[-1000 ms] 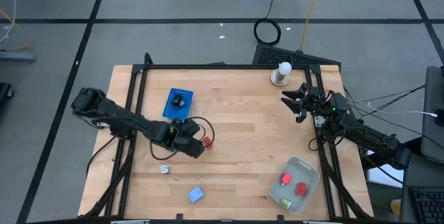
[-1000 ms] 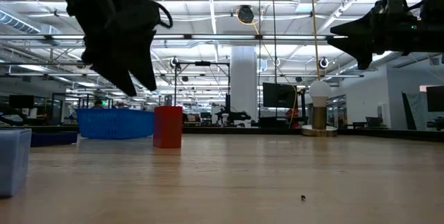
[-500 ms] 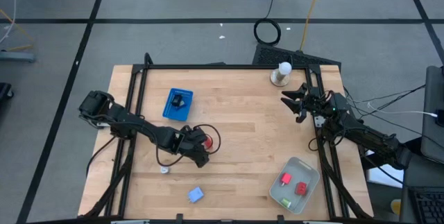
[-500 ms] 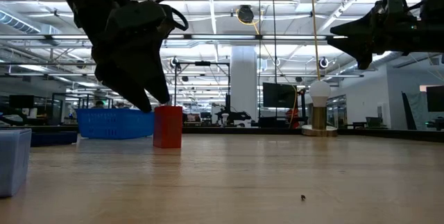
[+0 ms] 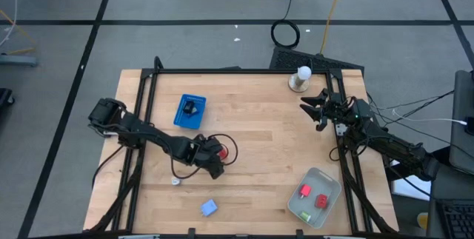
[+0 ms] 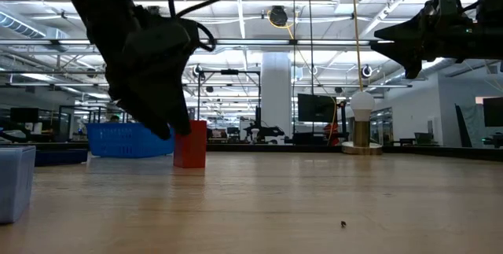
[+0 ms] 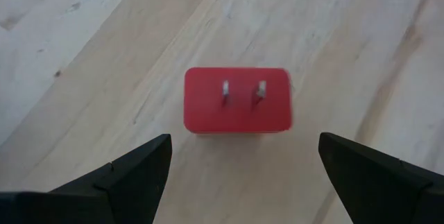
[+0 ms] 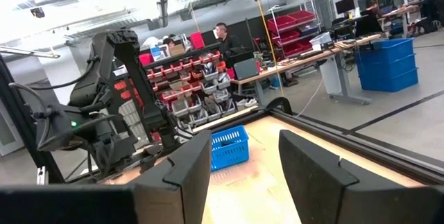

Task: Pick & Place Office items
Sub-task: Put the red charger adapter into the white bin

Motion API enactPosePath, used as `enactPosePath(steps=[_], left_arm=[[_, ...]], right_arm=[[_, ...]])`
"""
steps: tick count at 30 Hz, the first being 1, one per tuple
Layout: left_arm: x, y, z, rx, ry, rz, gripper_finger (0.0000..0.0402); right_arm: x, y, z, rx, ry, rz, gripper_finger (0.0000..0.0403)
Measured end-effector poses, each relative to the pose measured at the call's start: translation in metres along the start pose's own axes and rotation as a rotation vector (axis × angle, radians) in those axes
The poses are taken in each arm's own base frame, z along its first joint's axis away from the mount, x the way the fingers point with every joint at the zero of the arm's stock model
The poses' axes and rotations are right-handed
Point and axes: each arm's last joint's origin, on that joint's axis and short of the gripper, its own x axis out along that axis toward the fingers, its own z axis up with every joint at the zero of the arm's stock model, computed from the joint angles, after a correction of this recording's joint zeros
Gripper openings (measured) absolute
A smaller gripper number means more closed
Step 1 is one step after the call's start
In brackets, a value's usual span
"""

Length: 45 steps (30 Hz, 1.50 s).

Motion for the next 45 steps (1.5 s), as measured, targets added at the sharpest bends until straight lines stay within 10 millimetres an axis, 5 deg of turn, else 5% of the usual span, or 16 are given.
enactPosePath(steps=[28, 32, 38, 45], left_arm=[[0.032, 0.002, 0.005, -0.069, -0.003, -0.012, 0.0364], [0.032, 0.004, 0.006, -0.086, -0.002, -0.007, 0.0329], [0.033, 0.007, 0.009, -0.100, 0.003, -0.009, 0.0214], [0.033, 0.007, 0.010, -0.100, 0.017, -0.031, 0.0211]], right_arm=[[0.000, 0.000, 0.000, 0.000, 0.001, 0.000, 0.0160], [0.000, 0.000, 0.000, 0.000, 0.001, 0.000, 0.0160], [0.000, 0.000, 0.000, 0.001, 0.001, 0.000, 0.0160], [0.000, 0.000, 0.000, 0.000, 0.001, 0.000, 0.0160]])
